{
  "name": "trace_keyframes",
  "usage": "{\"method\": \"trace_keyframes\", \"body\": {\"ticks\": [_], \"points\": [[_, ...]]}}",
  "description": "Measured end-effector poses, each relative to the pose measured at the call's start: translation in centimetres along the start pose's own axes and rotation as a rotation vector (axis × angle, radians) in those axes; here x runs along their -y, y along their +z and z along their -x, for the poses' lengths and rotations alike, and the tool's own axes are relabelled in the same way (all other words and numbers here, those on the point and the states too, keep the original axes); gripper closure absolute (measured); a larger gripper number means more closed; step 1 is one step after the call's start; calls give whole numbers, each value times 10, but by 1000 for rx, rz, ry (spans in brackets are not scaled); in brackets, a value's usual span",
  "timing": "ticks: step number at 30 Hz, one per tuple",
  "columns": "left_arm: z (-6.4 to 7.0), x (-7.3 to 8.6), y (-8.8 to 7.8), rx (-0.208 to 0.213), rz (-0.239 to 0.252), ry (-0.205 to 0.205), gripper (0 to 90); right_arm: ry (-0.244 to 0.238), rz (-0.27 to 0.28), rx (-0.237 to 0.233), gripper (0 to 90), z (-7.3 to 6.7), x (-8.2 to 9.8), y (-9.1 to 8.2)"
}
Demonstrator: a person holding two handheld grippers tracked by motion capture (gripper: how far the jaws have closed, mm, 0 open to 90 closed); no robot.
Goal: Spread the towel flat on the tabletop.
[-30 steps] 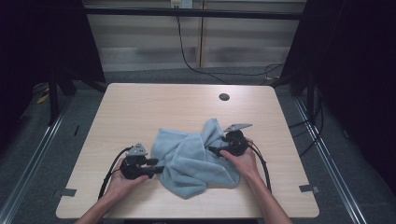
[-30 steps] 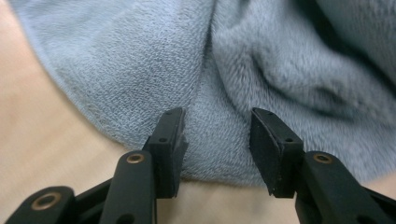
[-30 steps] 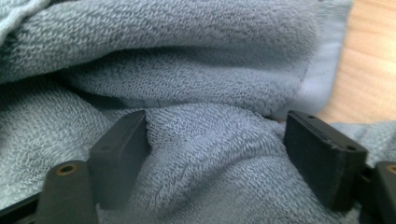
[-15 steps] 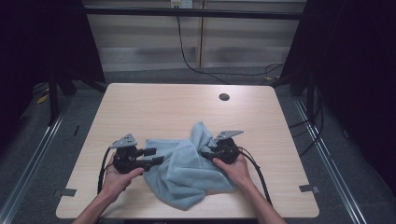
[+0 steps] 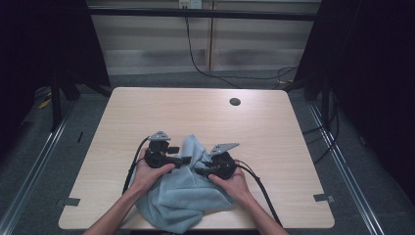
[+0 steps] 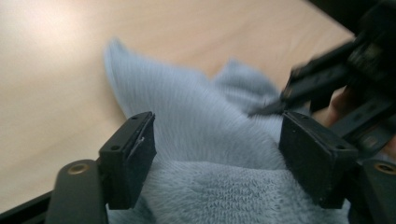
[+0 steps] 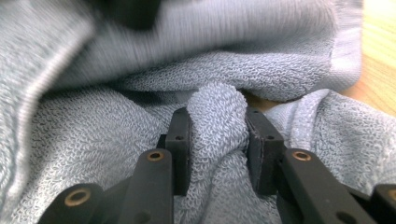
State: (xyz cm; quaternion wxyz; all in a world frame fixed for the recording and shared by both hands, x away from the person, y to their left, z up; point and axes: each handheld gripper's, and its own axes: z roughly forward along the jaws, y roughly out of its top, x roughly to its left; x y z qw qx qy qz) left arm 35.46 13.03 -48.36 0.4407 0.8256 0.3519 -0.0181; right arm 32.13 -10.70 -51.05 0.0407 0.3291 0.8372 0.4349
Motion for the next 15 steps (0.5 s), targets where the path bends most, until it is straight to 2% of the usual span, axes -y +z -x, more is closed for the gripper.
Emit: {"method": "trace_keyframes", "body": {"ticks": [2, 3, 4, 5, 6, 8, 9, 13, 15], "points": [[-1, 2, 3, 19, -16, -4, 270, 0, -3, -2, 669, 0, 0, 0], [-1, 3, 3, 32, -30, 10, 344, 2, -5, -2, 670, -1, 0, -1], [-1, 4, 5, 37, -55, 33, 482, -1, -7, 1, 670, -1, 0, -1], [0, 6, 7, 23, -65, 44, 549, -5, -12, 0, 672, -1, 0, -2], [0, 7, 5, 26, -64, 56, 615, -14, -21, 0, 675, 0, -1, -3], [1, 7, 0, 23, -25, 47, 726, -16, -31, -4, 686, 0, -1, -5], [1, 6, -4, 11, -8, 55, 751, -21, -38, 3, 688, 1, -2, -7], [0, 1, -26, -23, 83, 47, 766, -14, -32, 54, 698, 6, -4, -17], [-4, -2, -42, -32, 145, 28, 766, 5, -10, 83, 699, 12, -6, -27]]}}
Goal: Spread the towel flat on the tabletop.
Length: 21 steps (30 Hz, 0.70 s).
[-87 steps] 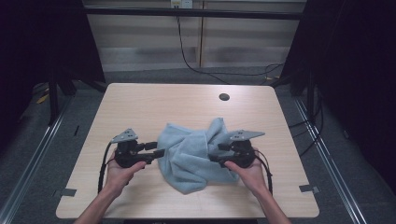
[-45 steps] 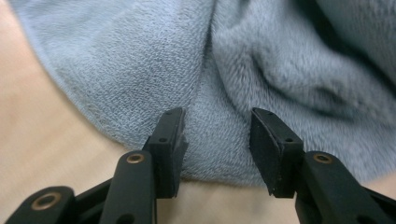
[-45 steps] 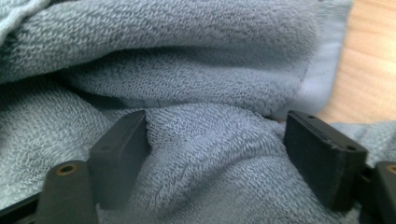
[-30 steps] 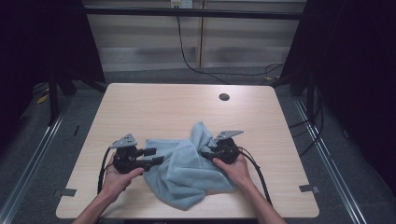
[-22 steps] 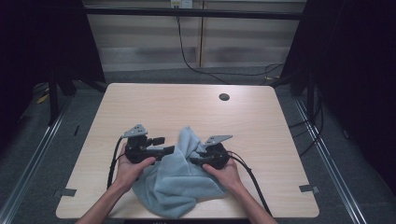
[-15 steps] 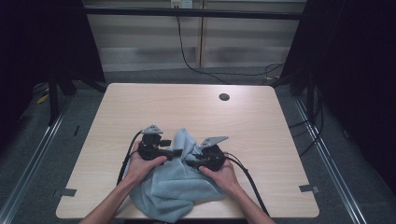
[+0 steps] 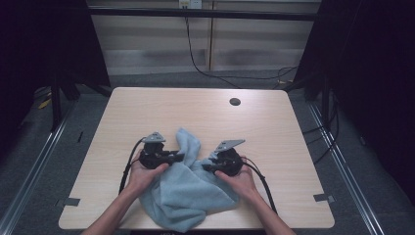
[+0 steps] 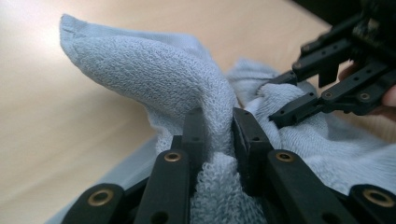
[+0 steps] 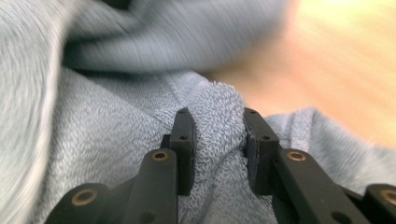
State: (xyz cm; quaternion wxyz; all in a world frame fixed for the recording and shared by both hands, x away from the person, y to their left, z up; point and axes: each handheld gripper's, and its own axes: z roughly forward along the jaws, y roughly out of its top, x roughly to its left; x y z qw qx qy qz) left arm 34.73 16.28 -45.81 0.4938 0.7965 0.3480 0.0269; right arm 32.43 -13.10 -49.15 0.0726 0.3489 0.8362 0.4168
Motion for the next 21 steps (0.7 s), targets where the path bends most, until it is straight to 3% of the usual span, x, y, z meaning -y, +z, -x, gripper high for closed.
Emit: {"method": "trace_keyframes", "body": {"ticks": [5, 13, 18, 21], "points": [[-8, -11, -41, -29, 123, -21, 769, 53, 74, 106, 704, 21, -9, -39], [-10, -40, -95, -117, 290, 9, 777, 104, 223, 315, 707, 58, -42, -110], [-13, -63, -117, -162, 388, -10, 782, 131, 315, 419, 708, 78, -70, -146], [-8, -72, -126, -188, 432, 12, 784, 135, 387, 459, 707, 84, -87, -159]]}}
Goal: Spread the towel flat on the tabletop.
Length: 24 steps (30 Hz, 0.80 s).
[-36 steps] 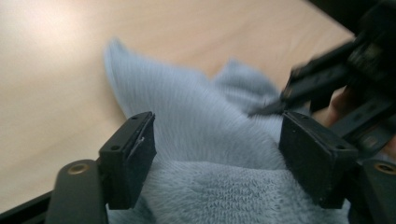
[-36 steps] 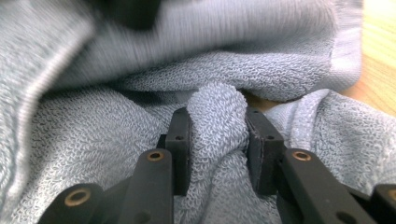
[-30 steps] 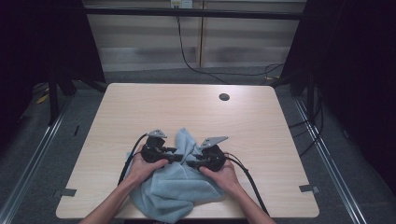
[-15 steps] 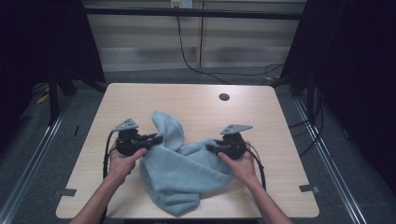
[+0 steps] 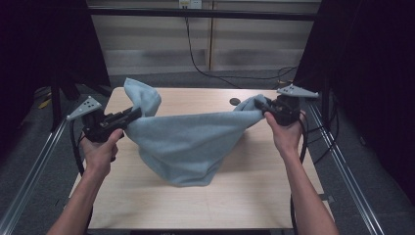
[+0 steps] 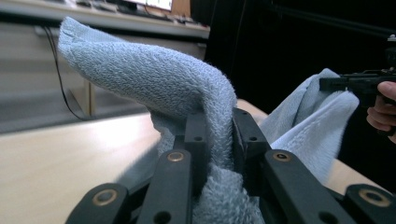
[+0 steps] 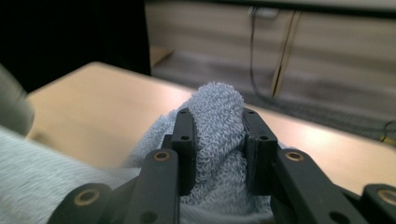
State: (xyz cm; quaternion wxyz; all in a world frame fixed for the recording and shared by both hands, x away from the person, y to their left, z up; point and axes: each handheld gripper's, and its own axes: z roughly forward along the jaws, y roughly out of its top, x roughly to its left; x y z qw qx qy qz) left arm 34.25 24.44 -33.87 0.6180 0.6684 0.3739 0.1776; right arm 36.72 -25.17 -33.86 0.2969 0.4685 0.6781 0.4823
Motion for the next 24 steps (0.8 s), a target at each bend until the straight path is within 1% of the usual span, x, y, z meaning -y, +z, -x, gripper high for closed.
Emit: {"method": "trace_keyframes", "body": {"ticks": [1, 2, 3, 4, 5, 6, 7, 8, 9, 10, 11, 12, 13, 14, 15, 16, 17, 18, 19, 20, 21, 23, 24], "points": [[3, -1, -2, -11, 0, 19, 784, 6, 22, -3, 706, 1, -6, 0], [6, 0, -3, -13, 1, 26, 785, 10, 40, 1, 704, 1, -10, -2], [8, 4, -6, 8, 6, 14, 784, 19, 48, 4, 704, 1, -11, -3], [10, 10, -9, 42, -1, -5, 784, 21, 28, 11, 699, 0, -10, -4], [12, 19, -12, 69, -7, -26, 783, 5, 6, 24, 693, -1, -5, -5], [15, 30, -14, 79, -36, -30, 783, 2, -17, 23, 686, 0, 6, -7], [18, 43, -16, 81, -67, -24, 783, 4, -58, 8, 678, 1, 19, -7], [21, 56, -17, 85, -98, -34, 782, 11, -102, 8, 666, 2, 35, -7], [23, 69, -18, 87, -139, -40, 781, 19, -147, 4, 659, 3, 53, -8], [26, 81, -19, 83, -175, -45, 780, 33, -182, -10, 655, 3, 72, -10], [28, 91, -20, 96, -215, -53, 777, 46, -213, -19, 640, 3, 89, -12], [30, 99, -21, 113, -246, -65, 773, 50, -251, -22, 613, 1, 105, -15], [33, 105, -24, 116, -265, -57, 769, 57, -283, -16, 580, 0, 118, -18], [37, 108, -25, 131, -283, -46, 760, 63, -295, -12, 547, 0, 129, -23], [39, 110, -27, 149, -293, -40, 749, 64, -309, -8, 512, 0, 137, -28], [42, 110, -28, 152, -294, -31, 740, 60, -314, 5, 483, 0, 141, -33], [43, 108, -28, 160, -290, -25, 728, 57, -306, 16, 461, 1, 143, -38], [44, 105, -27, 170, -277, -25, 719, 54, -298, 30, 440, 2, 143, -42], [44, 102, -26, 170, -271, -16, 705, 53, -280, 40, 416, 3, 140, -46], [44, 99, -23, 179, -267, -15, 687, 60, -263, 42, 404, 4, 137, -48], [44, 96, -20, 193, -255, -17, 682, 64, -252, 33, 403, 5, 134, -48], [45, 88, -15, 209, -234, -11, 674, 52, -249, 14, 407, 1, 129, -45], [45, 84, -12, 213, -219, 0, 673, 47, -250, -3, 433, -1, 128, -41]]}}
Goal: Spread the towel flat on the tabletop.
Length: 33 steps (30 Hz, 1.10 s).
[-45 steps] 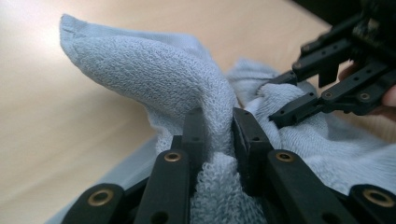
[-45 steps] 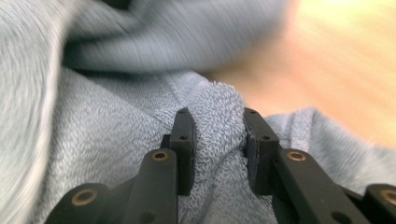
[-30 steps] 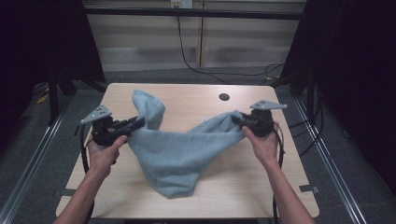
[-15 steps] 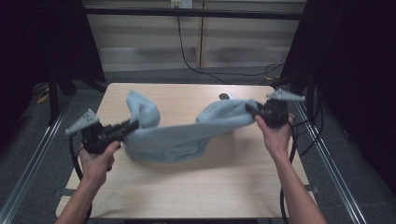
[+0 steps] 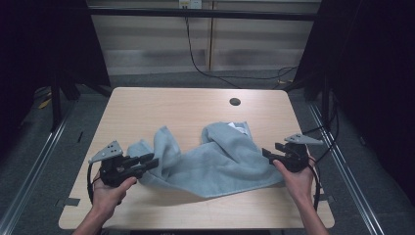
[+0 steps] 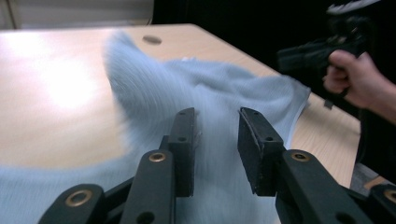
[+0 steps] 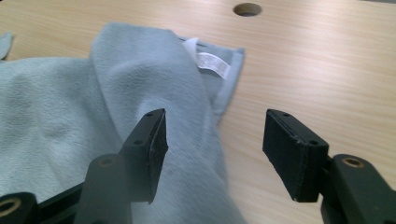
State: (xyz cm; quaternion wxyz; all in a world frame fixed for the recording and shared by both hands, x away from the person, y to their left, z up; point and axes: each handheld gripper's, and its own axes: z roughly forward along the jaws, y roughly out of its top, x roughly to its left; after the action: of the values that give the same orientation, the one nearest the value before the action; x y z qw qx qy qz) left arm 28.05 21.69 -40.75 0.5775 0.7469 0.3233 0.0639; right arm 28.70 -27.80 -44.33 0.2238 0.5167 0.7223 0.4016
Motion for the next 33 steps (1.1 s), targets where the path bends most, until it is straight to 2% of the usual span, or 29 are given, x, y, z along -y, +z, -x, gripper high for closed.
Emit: {"method": "trace_keyframes", "body": {"ticks": [2, 4, 6, 8, 9, 12, 14, 16, 17, 20, 23, 25, 26, 28, 31, 33], "points": [[-2, -9, 5, 6, 17, 9, 654, -30, -24, -59, 485, -7, -1, 12], [-6, -17, 17, 3, -5, 20, 640, -33, -52, -90, 512, -17, 0, 26], [-15, -21, 32, -3, -43, 39, 629, -43, -82, -123, 527, -27, 5, 39], [-28, -19, 50, -6, -95, 35, 617, -61, -123, -141, 534, -38, 12, 51], [-35, -17, 59, -17, -127, 25, 618, -77, -154, -148, 538, -43, 16, 56], [-52, -2, 88, -62, -223, 32, 621, -106, -206, -170, 555, -54, 27, 67], [-59, 11, 100, -40, -269, 2, 622, -118, -192, -168, 554, -58, 30, 67], [-59, 24, 107, -41, -337, 25, 630, -121, -202, -196, 550, -60, 30, 65], [-58, 31, 108, -37, -352, 23, 631, -119, -196, -196, 547, -62, 32, 65], [-56, 45, 103, -14, -383, 29, 650, -112, -199, -228, 535, -66, 33, 64], [-53, 50, 92, -24, -397, 24, 674, -114, -204, -273, 515, -72, 33, 64], [-50, 56, 81, -23, -406, 27, 689, -132, -228, -310, 512, -76, 32, 62], [-48, 59, 75, -27, -407, 32, 697, -139, -223, -322, 520, -77, 30, 59], [-44, 64, 61, -27, -409, 28, 699, -149, -178, -331, 564, -74, 24, 47], [-37, 72, 40, -46, -408, 9, 699, -112, -85, -263, 633, -56, 11, 25], [-32, 73, 31, -53, -407, 15, 694, -94, -71, -188, 670, -38, 7, 17]]}}
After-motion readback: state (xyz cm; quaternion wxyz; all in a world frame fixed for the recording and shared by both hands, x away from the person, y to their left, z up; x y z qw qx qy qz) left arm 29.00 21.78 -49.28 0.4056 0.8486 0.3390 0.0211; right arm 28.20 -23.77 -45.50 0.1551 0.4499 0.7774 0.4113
